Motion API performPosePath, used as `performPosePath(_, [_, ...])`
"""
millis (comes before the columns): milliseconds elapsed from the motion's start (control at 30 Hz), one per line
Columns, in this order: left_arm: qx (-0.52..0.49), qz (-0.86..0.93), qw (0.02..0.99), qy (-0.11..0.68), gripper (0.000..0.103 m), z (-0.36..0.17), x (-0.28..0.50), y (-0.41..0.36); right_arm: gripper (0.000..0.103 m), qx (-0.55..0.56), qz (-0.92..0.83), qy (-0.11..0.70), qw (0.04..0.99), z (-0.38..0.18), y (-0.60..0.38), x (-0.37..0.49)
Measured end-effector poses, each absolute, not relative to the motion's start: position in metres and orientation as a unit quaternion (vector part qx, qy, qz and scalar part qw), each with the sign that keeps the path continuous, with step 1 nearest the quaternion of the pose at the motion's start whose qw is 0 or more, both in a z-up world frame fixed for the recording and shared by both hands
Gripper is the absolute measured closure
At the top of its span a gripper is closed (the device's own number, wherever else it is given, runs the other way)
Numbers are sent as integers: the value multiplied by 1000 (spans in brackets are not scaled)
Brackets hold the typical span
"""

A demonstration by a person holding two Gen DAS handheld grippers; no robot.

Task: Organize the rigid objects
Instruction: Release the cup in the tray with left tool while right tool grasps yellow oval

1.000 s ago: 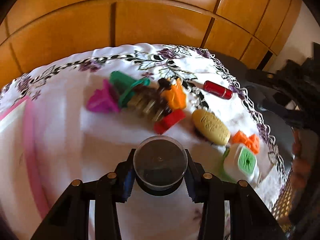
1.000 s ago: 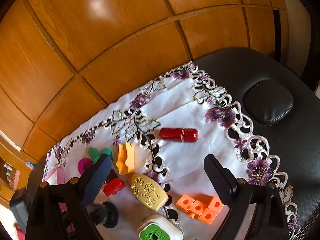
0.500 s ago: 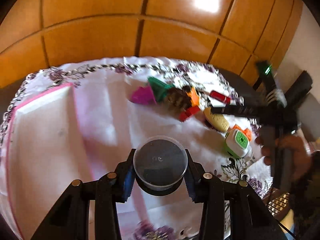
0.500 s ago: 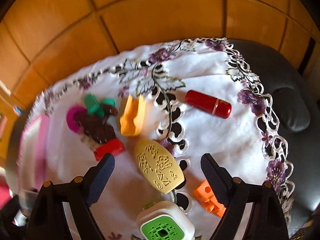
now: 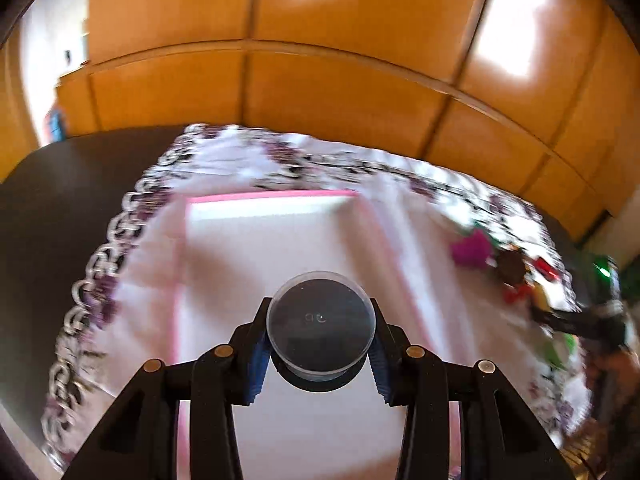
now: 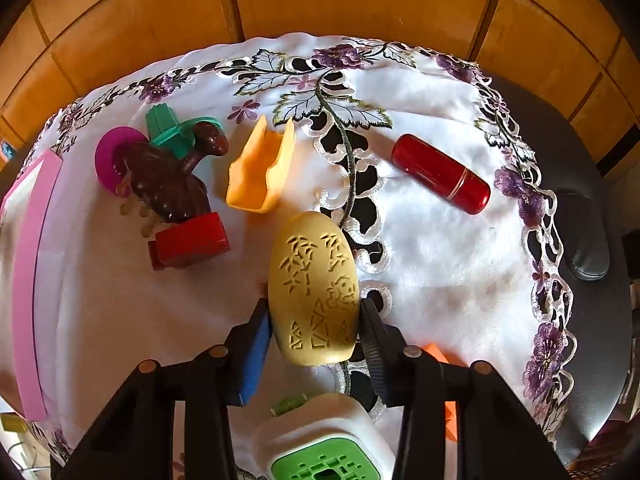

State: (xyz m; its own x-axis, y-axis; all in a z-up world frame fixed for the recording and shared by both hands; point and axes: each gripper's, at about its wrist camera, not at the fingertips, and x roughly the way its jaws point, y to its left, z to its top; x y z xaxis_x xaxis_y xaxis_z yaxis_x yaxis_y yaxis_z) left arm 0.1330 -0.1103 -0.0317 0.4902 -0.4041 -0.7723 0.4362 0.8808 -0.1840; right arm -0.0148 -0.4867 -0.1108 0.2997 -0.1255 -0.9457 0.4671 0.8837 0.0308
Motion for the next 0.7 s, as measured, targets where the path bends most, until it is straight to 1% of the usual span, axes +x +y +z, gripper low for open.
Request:
performPosePath(133, [23,-218,865,452,60,-44,162,-99,60,151,-188,561,792,-111,-487,-14])
performPosePath(433, [66,-178,875,446,59,-66,204,-115,60,133,-191,563,793,-112,-483,-12])
performPosePath(533, [62,-165,876,450,58,-69,213,-112,60,128,-191,564,793,-112,-482,-12])
performPosePath(600, [60,-160,879,445,45,-67,211,-109,60,125,-192,564,794,-112,-482,-12])
performPosePath(633, [57,-156,883,438,35,-64,207,-106,60,125,-192,564,794,-112,-481,-12])
performPosePath(667, [56,-150,888,432,28,-61,202,-103,60,125,-192,564,794,-112,-482,-12])
performPosePath(700, [56,-147,890,428,27,-59,198,-102,60,125,-192,564,794,-112,-482,-12])
